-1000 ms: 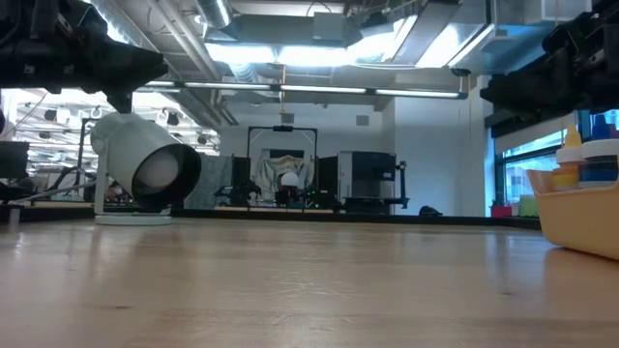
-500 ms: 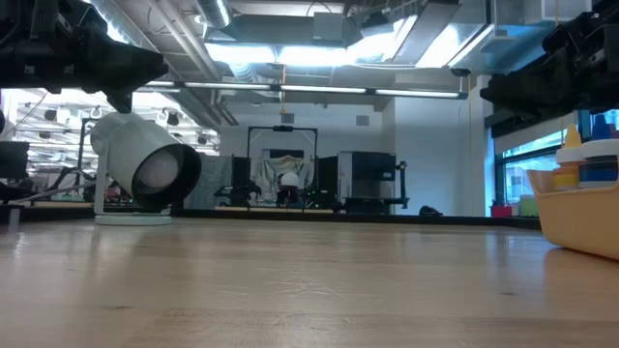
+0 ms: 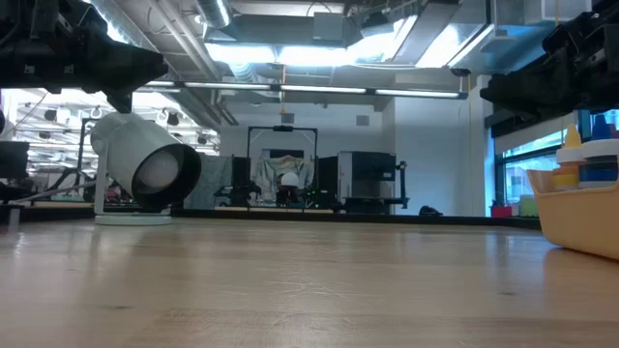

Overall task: Pick & Place food coloring
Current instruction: Return to Home Position

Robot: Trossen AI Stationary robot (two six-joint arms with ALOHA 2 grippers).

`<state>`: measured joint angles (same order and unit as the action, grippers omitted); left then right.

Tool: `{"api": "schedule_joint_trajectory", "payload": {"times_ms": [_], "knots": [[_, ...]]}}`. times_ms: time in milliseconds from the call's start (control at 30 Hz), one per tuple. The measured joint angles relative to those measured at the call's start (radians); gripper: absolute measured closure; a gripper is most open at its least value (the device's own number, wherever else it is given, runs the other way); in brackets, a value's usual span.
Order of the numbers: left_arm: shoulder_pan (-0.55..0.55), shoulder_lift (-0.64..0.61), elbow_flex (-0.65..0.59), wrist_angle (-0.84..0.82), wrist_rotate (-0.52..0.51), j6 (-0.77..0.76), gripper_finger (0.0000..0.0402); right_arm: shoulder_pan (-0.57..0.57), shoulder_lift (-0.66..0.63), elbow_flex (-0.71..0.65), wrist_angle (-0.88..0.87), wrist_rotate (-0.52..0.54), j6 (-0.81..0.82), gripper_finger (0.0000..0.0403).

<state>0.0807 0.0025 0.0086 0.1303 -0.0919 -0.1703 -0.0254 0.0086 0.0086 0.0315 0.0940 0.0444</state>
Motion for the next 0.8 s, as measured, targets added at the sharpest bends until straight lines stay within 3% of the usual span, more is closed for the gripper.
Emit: {"api": "schedule_joint_trajectory", "payload": {"times_ms": [800], "knots": [[0.000,0.000,0.000,0.000,0.000,0.000,0.0310,0.000,0.000,0.000,0.000,0.000,0.000,0.0283]]}}
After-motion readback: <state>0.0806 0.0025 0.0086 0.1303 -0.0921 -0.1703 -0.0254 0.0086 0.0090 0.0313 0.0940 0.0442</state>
